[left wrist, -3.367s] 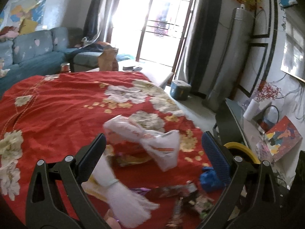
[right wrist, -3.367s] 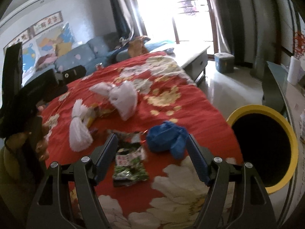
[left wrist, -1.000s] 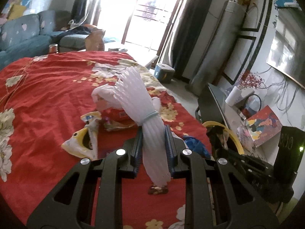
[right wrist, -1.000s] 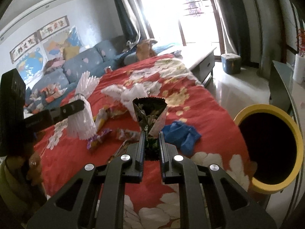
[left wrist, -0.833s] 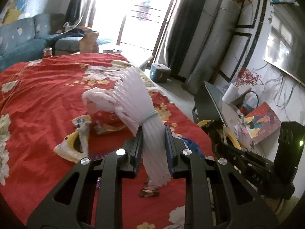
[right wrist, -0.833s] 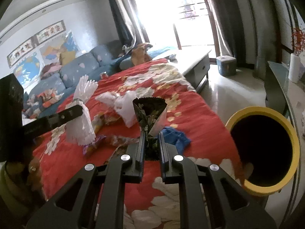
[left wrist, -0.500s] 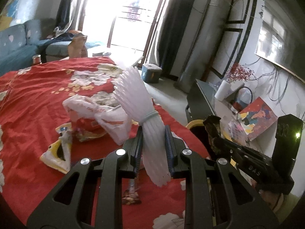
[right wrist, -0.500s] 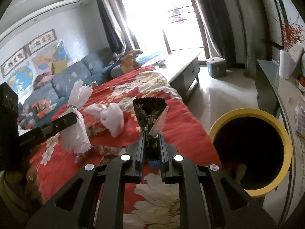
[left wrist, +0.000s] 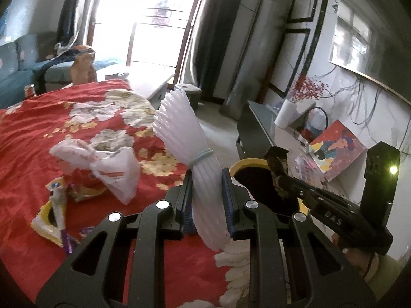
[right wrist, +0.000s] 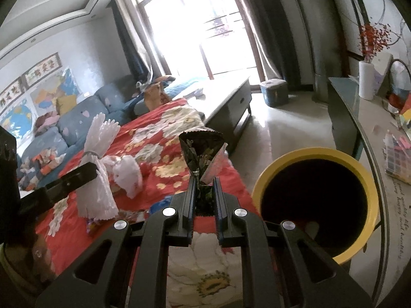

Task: Collect trash
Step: 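Carry both items over the yellow bin and open both grippers to drop them, then move both tools back over the bed toward the remaining trash, then grasp the blue glove with the right gripper while the left gripper grasps the white plastic bag, then lift the blue glove and white bag and turn toward the yellow bin, then hold both items over the yellow bin and open both grippers to drop them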

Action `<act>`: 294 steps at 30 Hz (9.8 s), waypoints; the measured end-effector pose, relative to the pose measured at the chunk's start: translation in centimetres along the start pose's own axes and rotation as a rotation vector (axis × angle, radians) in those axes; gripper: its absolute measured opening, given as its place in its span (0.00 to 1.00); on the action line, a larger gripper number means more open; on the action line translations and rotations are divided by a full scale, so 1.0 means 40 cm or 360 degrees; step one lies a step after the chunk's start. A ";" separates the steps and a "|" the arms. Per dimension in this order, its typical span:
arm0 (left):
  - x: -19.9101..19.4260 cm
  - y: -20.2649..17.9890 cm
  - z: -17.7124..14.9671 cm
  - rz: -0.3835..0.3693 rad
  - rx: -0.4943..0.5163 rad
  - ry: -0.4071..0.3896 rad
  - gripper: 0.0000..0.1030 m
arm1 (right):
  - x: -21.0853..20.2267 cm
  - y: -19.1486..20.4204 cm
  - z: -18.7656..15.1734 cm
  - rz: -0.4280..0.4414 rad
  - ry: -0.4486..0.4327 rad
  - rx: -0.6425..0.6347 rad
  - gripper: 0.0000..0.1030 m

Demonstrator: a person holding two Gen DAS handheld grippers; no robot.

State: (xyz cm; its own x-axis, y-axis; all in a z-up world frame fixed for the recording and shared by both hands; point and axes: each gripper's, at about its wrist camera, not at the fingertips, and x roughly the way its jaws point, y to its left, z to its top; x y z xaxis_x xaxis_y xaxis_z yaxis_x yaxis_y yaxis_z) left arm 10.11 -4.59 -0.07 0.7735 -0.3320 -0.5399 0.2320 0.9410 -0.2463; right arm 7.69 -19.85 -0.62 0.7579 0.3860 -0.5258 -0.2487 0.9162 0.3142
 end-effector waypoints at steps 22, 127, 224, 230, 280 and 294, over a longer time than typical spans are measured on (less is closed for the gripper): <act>0.148 -0.179 0.001 -0.0179 0.0137 0.0086 0.16 | -0.012 -0.224 -0.002 -0.0232 -0.0019 0.0252 0.12; -0.022 0.229 0.000 0.0344 -0.0310 -0.0150 0.89 | 0.075 0.217 -0.056 0.0054 0.0126 -0.0339 0.73; 0.054 0.001 0.004 -0.0114 -0.0094 0.0034 0.26 | 0.028 -0.024 0.040 -0.0053 -0.0028 0.0007 0.17; 0.073 -0.048 0.003 -0.0155 -0.0027 0.0064 0.26 | 0.010 -0.069 0.050 -0.0097 -0.0061 0.0053 0.17; 0.426 -0.322 -0.097 -0.0469 0.0327 0.0501 0.28 | 0.031 -0.466 -0.025 -0.0423 0.0003 0.0524 0.17; 0.455 -0.325 -0.100 -0.0489 0.0306 0.0533 0.58 | 0.043 -0.482 -0.027 -0.0375 0.0037 0.0597 0.40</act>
State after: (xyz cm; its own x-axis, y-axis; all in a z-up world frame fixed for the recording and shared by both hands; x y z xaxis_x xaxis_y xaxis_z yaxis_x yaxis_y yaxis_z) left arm 18.83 -23.13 -9.92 0.4276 -0.5692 -0.7023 0.5486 0.7808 -0.2989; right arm 13.11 -36.75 -8.44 0.7531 0.1774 -0.6336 0.1686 0.8788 0.4464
